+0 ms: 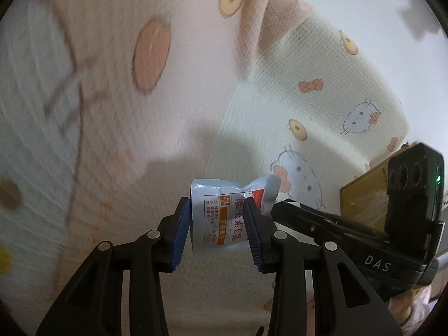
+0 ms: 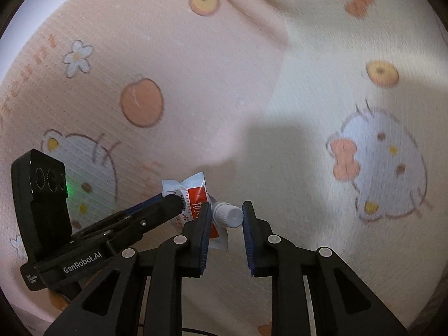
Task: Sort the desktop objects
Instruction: 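Close the left tool on the pouch and lift it off the bed, then carry the pouch with the left tool over the cardboard box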
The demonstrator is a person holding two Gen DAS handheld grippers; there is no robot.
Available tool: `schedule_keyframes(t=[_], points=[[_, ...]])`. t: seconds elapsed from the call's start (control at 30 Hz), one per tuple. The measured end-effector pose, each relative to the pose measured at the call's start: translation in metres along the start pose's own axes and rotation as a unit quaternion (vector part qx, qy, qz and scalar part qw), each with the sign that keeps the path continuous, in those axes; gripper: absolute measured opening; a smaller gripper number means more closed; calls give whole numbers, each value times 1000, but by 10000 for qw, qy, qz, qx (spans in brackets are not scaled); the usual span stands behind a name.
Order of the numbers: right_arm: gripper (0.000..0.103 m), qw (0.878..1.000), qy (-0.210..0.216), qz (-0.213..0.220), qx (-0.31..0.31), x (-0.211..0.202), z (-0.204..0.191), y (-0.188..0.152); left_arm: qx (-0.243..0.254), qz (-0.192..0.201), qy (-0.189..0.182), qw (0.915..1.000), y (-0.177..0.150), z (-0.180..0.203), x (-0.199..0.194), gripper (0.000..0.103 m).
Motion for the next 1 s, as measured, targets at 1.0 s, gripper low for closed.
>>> schedule_keyframes(t=[1.0], points=[[19, 9734, -562, 1933, -1094, -220, -63, 71, 1904, 1716, -127, 9665, 80, 167, -150, 41]])
Point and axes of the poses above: each gripper's, at about its wrist camera, not at the fingertips, and x roughly the way its jaws point, z to its right, y to its top, the point moved 7 cm from there along x, roughly the way its jaws point, and after that the axes turned 3 degrees about -z, right-handed, at the moved point
